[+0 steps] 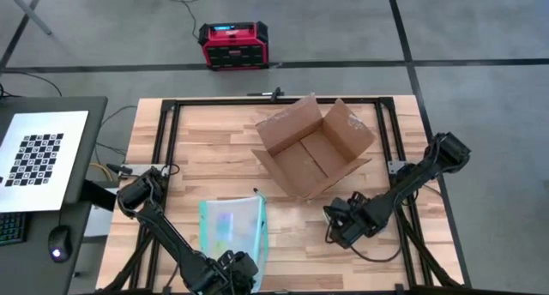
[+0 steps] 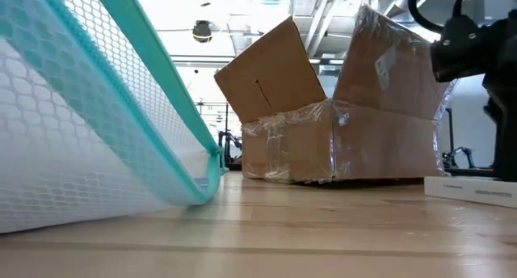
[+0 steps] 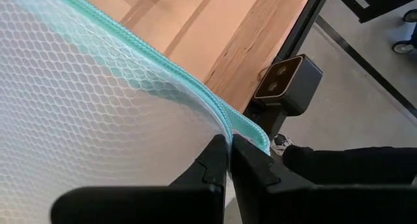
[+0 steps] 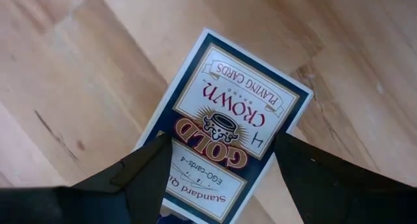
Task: Unpack boxes
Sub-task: Put the white deck of cards into the transparent zip bag
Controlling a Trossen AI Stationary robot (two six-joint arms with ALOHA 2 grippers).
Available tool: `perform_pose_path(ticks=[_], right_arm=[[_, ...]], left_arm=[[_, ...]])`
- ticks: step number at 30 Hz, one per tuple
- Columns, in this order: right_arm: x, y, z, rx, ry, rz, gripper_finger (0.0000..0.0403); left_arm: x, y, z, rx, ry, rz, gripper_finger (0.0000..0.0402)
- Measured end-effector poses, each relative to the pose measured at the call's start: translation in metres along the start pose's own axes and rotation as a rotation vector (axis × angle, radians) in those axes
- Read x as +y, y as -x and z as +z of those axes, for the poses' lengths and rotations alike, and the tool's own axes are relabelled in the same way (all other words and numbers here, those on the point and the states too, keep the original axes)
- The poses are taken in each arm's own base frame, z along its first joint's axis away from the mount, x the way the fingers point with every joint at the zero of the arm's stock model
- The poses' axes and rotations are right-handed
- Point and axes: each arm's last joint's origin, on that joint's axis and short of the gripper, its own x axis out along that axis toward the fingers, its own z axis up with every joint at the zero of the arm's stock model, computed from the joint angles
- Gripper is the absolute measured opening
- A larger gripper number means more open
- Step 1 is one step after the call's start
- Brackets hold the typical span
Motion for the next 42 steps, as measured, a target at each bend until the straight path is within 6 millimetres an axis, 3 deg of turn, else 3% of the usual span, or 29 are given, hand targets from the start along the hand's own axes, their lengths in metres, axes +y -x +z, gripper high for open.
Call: perform_pose_path(ticks=[11, 31, 39, 42], right_arm=[[-0.003, 0.012, 0.004, 0.004, -0.21, 0.051, 0.0265], [0.004, 0.012, 0.013, -0.034, -0.295, 0.135, 0.0265], [-0.003, 0.012, 0.01, -0.048, -0.285, 0.055, 0.0265], [-0.001, 0.015, 0.008, -0.056, -0.369, 0.077, 0.0273]], left_arm=[[0.001, 0.0, 0.001, 0.003, -0.005, 0.012, 0.0], [0.001, -0.001, 0.001, 0.002, -0.004, 0.011, 0.0], [0.001, -0.001, 0.001, 0.002, -0.004, 0.011, 0.0], [0.001, -0.001, 0.001, 0.001, -0.004, 0.011, 0.0]])
